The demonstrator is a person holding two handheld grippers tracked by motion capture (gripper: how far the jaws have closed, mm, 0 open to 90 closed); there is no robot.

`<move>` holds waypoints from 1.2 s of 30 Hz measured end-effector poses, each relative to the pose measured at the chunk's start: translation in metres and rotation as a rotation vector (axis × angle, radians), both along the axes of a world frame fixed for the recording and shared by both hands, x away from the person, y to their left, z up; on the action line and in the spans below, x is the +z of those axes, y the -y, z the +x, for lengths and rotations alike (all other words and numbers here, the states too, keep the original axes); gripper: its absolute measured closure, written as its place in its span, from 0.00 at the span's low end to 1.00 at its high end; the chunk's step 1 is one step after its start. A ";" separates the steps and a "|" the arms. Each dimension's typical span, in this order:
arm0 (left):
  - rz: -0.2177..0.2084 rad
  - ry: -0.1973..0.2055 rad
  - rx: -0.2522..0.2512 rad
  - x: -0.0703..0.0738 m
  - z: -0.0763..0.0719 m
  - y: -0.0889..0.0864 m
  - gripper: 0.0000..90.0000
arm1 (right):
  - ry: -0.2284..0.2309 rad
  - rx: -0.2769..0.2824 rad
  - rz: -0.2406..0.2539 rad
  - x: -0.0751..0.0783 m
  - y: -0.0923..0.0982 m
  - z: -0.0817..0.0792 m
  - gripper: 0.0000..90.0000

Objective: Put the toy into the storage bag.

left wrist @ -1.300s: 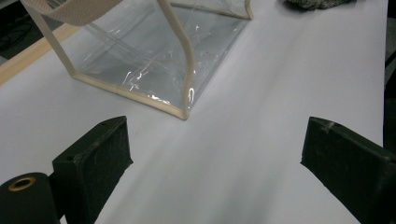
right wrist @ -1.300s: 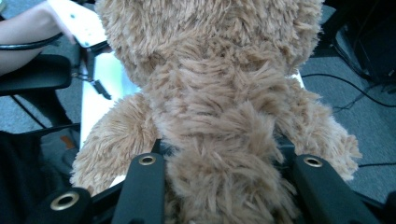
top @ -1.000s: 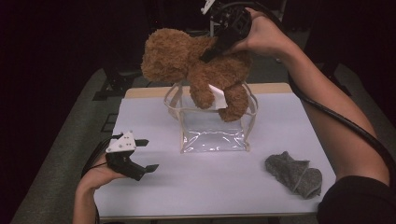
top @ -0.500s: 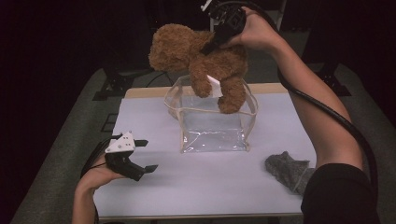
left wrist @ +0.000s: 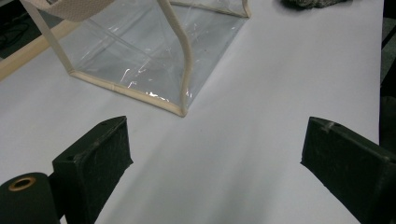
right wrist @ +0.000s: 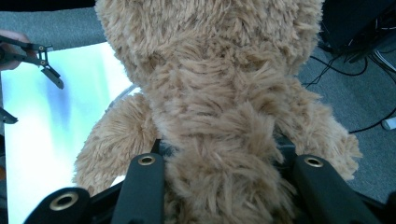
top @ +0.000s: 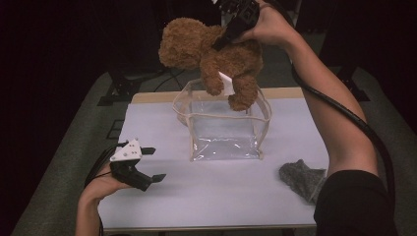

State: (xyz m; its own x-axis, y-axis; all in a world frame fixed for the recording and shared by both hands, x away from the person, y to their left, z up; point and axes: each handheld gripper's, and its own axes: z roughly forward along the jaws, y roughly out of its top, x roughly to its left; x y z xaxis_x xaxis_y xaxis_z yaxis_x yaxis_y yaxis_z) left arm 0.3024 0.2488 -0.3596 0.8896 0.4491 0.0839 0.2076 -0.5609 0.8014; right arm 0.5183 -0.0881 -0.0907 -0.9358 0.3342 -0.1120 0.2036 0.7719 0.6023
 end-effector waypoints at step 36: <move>0.002 0.008 -0.003 0.002 -0.002 0.000 0.08 | -0.109 0.125 -0.041 -0.068 -0.020 -0.033 0.66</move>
